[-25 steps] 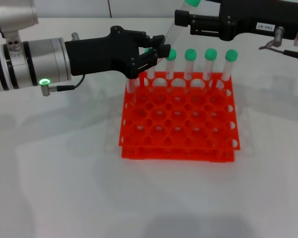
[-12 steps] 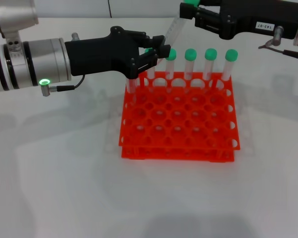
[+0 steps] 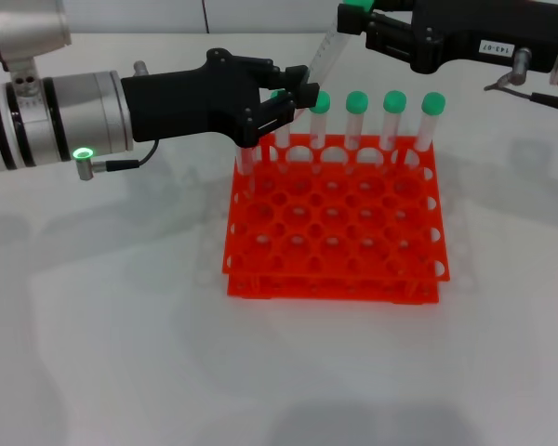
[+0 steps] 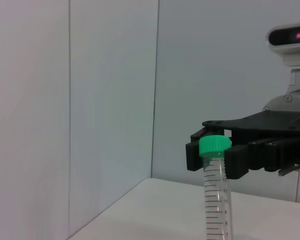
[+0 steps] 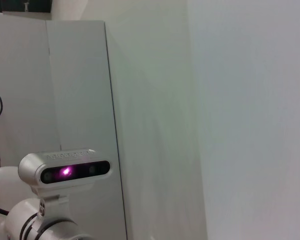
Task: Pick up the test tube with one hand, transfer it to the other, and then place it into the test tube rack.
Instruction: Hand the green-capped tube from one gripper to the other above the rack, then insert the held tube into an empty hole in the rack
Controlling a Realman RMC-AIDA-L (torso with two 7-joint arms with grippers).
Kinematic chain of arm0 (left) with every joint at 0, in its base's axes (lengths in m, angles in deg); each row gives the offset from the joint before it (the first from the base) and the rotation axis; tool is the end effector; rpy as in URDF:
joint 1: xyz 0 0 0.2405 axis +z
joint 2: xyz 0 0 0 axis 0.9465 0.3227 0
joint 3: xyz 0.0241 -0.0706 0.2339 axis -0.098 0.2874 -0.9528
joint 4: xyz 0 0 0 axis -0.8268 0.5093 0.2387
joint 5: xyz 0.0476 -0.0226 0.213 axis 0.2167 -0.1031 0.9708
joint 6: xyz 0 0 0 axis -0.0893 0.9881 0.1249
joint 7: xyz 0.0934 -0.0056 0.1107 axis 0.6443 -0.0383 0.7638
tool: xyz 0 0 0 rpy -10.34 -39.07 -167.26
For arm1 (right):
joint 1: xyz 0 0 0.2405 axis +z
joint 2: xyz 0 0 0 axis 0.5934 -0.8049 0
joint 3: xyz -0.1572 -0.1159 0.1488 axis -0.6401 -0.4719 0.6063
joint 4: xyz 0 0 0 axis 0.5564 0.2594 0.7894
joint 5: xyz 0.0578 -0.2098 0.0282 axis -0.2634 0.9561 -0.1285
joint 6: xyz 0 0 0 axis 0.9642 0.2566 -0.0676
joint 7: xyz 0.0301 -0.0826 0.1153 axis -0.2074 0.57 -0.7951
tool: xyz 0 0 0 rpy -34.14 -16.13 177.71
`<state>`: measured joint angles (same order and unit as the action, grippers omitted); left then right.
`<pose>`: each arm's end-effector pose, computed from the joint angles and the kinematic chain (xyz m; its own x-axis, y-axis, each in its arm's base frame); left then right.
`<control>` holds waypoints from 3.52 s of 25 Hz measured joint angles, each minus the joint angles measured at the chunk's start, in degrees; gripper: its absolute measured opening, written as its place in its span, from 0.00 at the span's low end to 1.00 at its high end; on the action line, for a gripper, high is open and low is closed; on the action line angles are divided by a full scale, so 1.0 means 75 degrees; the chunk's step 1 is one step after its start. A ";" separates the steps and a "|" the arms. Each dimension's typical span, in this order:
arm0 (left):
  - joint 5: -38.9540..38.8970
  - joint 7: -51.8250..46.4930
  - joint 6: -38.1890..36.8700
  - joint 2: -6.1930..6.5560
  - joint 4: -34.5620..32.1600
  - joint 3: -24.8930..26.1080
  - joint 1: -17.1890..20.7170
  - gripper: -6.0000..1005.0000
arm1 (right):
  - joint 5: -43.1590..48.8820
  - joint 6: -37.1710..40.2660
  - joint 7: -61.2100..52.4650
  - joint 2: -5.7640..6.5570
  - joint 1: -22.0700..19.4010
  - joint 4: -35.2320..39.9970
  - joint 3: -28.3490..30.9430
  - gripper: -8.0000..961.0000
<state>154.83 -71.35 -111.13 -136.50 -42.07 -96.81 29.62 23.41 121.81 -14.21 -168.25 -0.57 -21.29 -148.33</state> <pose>-0.1845 0.3812 -0.0159 0.7926 0.1131 0.5992 0.2780 -0.9416 -0.1900 0.1350 0.3972 0.0315 0.7288 -0.0493 -0.6830 -0.2832 -0.9298 -0.2351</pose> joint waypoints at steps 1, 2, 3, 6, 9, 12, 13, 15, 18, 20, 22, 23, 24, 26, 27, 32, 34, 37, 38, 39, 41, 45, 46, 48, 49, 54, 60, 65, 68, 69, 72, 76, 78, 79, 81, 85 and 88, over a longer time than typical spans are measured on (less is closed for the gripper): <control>-0.0004 0.0000 0.0000 0.0000 0.0000 0.0000 0.0003 0.21 | 0.0001 0.0000 0.0000 0.0002 0.0003 0.0000 0.0000 0.30; -0.0013 0.0000 0.0003 0.0000 0.0000 0.0000 0.0007 0.21 | 0.0002 0.0000 -0.0001 0.0005 0.0007 0.0001 0.0000 0.30; -0.0023 0.0001 0.0011 0.0000 0.0000 0.0000 0.0011 0.21 | 0.0002 -0.0001 -0.0003 0.0007 0.0011 -0.0001 0.0000 0.30; -0.0049 -0.0015 0.0065 -0.0017 0.0000 0.0000 0.0014 0.21 | 0.0003 -0.0009 -0.0021 0.0011 0.0013 -0.0002 0.0000 0.30; -0.0036 -0.0060 0.0085 -0.0020 0.0000 0.0000 0.0002 0.21 | 0.0011 -0.0010 -0.0076 0.0020 0.0015 0.0010 0.0000 0.30; -0.0015 -0.0125 0.0080 -0.0023 -0.0001 -0.0039 -0.0016 0.21 | 0.0014 -0.0007 -0.0087 0.0023 0.0016 0.0025 0.0000 0.30; -0.0030 -0.0153 0.0081 -0.0023 -0.0001 -0.0067 -0.0014 0.21 | 0.0015 -0.0006 -0.0087 0.0023 0.0016 0.0027 0.0000 0.30; -0.0122 -0.0177 0.0116 -0.0030 0.0006 -0.0124 0.0011 0.22 | 0.0014 -0.0007 -0.0089 0.0024 0.0016 0.0040 0.0001 0.30; -0.0348 -0.0184 0.0182 -0.0037 0.0089 -0.0135 0.0076 0.22 | 0.0012 -0.0005 -0.0089 0.0024 0.0008 0.0055 0.0003 0.30; -0.0449 -0.0197 0.0191 -0.0037 0.0109 -0.0148 0.0105 0.22 | 0.0011 0.0001 -0.0090 0.0024 -0.0007 0.0061 0.0003 0.30; -0.0474 -0.0271 0.0211 -0.0037 0.0111 -0.0162 0.0116 0.29 | 0.0009 0.0008 -0.0091 0.0024 -0.0021 0.0064 0.0002 0.29; -0.0475 -0.0331 0.0226 -0.0037 0.0112 -0.0163 0.0116 0.36 | 0.0008 0.0013 -0.0091 0.0023 -0.0023 0.0065 0.0002 0.29; -0.0476 -0.0404 0.0248 -0.0037 0.0113 -0.0163 0.0117 0.43 | 0.0007 0.0016 -0.0091 0.0023 -0.0023 0.0065 0.0001 0.28; -0.0477 -0.0502 0.0260 -0.0036 0.0085 -0.0165 0.0117 0.47 | 0.0005 0.0023 -0.0091 0.0023 -0.0022 0.0066 0.0001 0.28; -0.0475 -0.0566 0.0251 -0.0034 0.0059 -0.0174 0.0117 0.49 | 0.0004 0.0025 -0.0091 0.0023 -0.0022 0.0066 0.0002 0.28; -0.0345 -0.1109 0.0201 -0.0013 -0.0157 -0.0220 0.0187 0.60 | 0.0000 0.0037 -0.0091 0.0023 -0.0039 0.0065 0.0011 0.28; -0.0267 -0.1502 0.0171 -0.0017 -0.0463 -0.0276 0.0367 0.64 | -0.0001 0.0044 -0.0091 0.0023 -0.0051 0.0065 0.0009 0.28; -0.0194 -0.2179 0.0068 -0.0026 -0.1128 -0.0450 0.0800 0.74 | -0.0001 0.0053 -0.0091 0.0031 -0.0063 0.0065 0.0001 0.28; -0.0185 -0.2473 0.0017 -0.0023 -0.1470 -0.0495 0.1029 0.77 | 0.0000 0.0053 -0.0090 0.0029 -0.0064 0.0065 0.0001 0.28; -0.0180 -0.2667 -0.0002 -0.0021 -0.1671 -0.0505 0.1183 0.81 | 0.0000 0.0051 -0.0088 0.0024 -0.0066 0.0062 0.0001 0.28; -0.0168 -0.3148 -0.0072 0.0006 -0.2133 -0.0506 0.1555 0.85 | 0.0000 0.0047 -0.0082 0.0011 -0.0074 0.0039 0.0000 0.28; -0.0171 -0.3720 -0.0305 0.0085 -0.2851 -0.0446 0.2220 0.87 | -0.0003 0.0037 -0.0070 -0.0007 -0.0140 -0.0009 -0.0010 0.28; -0.0192 -0.3785 -0.0356 0.0109 -0.2993 -0.0433 0.2366 0.87 | -0.0008 0.0035 -0.0065 -0.0016 -0.0197 -0.0010 -0.0017 0.28; -0.0223 -0.3871 -0.0426 0.0153 -0.3184 -0.0425 0.2581 0.87 | -0.0018 0.0035 -0.0064 -0.0021 -0.0233 -0.0011 -0.0020 0.28; -0.0229 -0.3890 -0.0451 0.0171 -0.3235 -0.0422 0.2661 0.87 | -0.0070 0.0037 -0.0059 -0.0029 -0.0351 -0.0014 -0.0033 0.28; -0.0203 -0.3916 -0.0747 0.0309 -0.3333 -0.0057 0.3067 0.87 | -0.0273 -0.0137 -0.0022 -0.0044 -0.0402 -0.0042 -0.0395 0.28; 0.0276 -0.3686 -0.0969 0.0459 -0.3377 0.0145 0.3379 0.87 | -0.0793 -0.0572 0.0106 -0.0056 -0.0382 -0.0043 -0.1124 0.28; 0.0820 -0.3387 -0.1016 0.0549 -0.3411 0.0154 0.3475 0.87 | -0.1516 -0.1060 0.0361 -0.0071 -0.0399 -0.0054 -0.1846 0.28; 0.0932 -0.3104 -0.1083 0.0609 -0.3412 0.0170 0.3522 0.87 | -0.1922 -0.1480 0.0551 -0.0071 -0.0389 -0.0084 -0.2315 0.28; 0.0945 -0.3000 -0.1114 0.0629 -0.3404 0.0192 0.3536 0.87 | -0.2078 -0.1650 0.0641 -0.0070 -0.0384 -0.0101 -0.2509 0.28; 0.1020 -0.2748 -0.1256 0.0679 -0.3364 0.0326 0.3543 0.87 | -0.2401 -0.2027 0.0821 -0.0073 -0.0364 -0.0127 -0.2939 0.28; 0.1191 -0.2477 -0.1496 0.0755 -0.3353 0.0487 0.3537 0.87 | -0.3145 -0.2673 0.1314 -0.0080 -0.0321 -0.0141 -0.3681 0.28; 0.1272 -0.2414 -0.1539 0.0779 -0.3350 0.0515 0.3510 0.87 | -0.3474 -0.2955 0.1587 -0.0082 -0.0318 -0.0141 -0.3987 0.28; 0.1295 -0.2392 -0.1563 0.0797 -0.3348 0.0527 0.3498 0.87 | -0.3709 -0.3172 0.1777 -0.0082 -0.0315 -0.0141 -0.4193 0.28; 0.1317 -0.2346 -0.1597 0.0820 -0.3347 0.0534 0.3484 0.87 | -0.3993 -0.3439 0.2015 -0.0082 -0.0308 -0.0141 -0.4445 0.28; 0.1322 -0.2235 -0.1618 0.0841 -0.3342 0.0546 0.3443 0.87 | -0.4436 -0.3828 0.2412 -0.0083 -0.0301 -0.0169 -0.4783 0.28; 0.1325 -0.2200 -0.1620 0.0845 -0.3340 0.0549 0.3389 0.87 | -0.4546 -0.3876 0.2463 -0.0082 -0.0283 -0.0256 -0.4813 0.28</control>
<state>164.77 -87.85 -123.28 -130.17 -67.12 -92.69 55.04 -10.68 92.74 4.26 -168.87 -2.70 -23.21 -184.43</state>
